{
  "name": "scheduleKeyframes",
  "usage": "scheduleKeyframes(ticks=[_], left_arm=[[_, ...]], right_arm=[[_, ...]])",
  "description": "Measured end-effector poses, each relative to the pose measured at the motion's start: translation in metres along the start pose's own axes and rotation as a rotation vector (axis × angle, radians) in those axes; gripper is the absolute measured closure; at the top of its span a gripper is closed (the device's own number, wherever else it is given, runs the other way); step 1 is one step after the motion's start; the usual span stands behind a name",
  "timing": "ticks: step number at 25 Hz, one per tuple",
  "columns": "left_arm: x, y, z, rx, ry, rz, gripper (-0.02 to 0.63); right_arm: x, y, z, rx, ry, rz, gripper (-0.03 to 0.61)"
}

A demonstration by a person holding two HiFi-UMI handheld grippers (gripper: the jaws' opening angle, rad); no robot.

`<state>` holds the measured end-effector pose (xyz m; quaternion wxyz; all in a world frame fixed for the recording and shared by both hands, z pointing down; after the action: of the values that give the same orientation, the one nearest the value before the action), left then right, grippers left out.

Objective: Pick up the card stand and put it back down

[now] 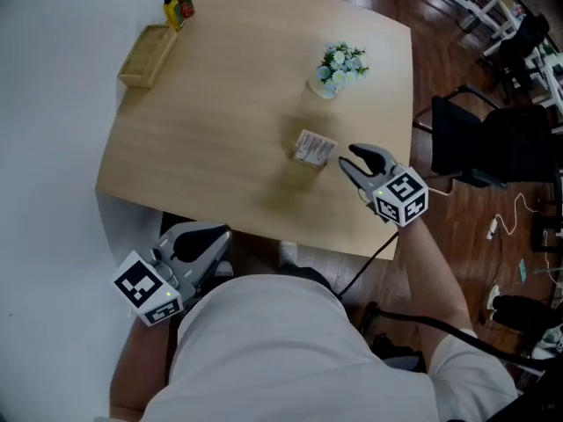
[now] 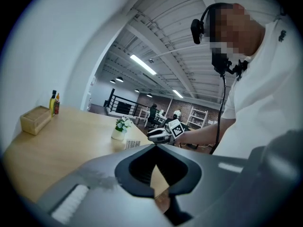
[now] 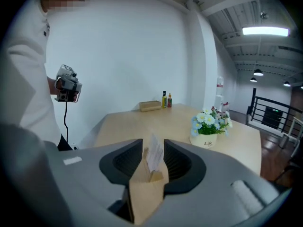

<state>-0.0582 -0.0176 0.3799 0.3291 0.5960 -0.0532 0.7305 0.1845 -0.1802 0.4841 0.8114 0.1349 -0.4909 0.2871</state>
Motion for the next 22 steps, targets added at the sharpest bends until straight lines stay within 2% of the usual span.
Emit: scheduleKeyframes(ticks=[2, 6, 12, 16, 22], left_arm=[[-0.001, -0.002, -0.007, 0.057, 0.005, 0.033, 0.611], [-0.004, 0.004, -0.037, 0.147, 0.004, 0.076, 0.611], [0.023, 0.012, -0.091, 0.216, 0.018, 0.074, 0.611], [0.040, 0.016, -0.119, 0.255, 0.036, 0.075, 0.611], [0.048, 0.015, -0.144, 0.284, 0.056, 0.079, 0.612]], right_arm=[[0.009, 0.020, -0.020, 0.054, 0.004, 0.057, 0.443], [0.029, 0.072, -0.065, 0.190, -0.031, 0.238, 0.442], [0.057, 0.180, -0.103, 0.339, -0.034, 0.368, 0.442], [0.062, 0.240, -0.105, 0.380, -0.060, 0.433, 0.442], [0.047, 0.294, -0.095, 0.386, -0.095, 0.448, 0.441]])
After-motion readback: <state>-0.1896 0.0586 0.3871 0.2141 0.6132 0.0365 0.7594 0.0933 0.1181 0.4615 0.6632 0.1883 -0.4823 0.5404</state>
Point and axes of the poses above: the fingertips, and each gripper's own axes: z forward along the fingers, y to its left, x out of its underside, the point moved 2 cm from there along -z, backward along the fingers, and after that the axes turned 2 degrees about z, right-handed, at the moved point
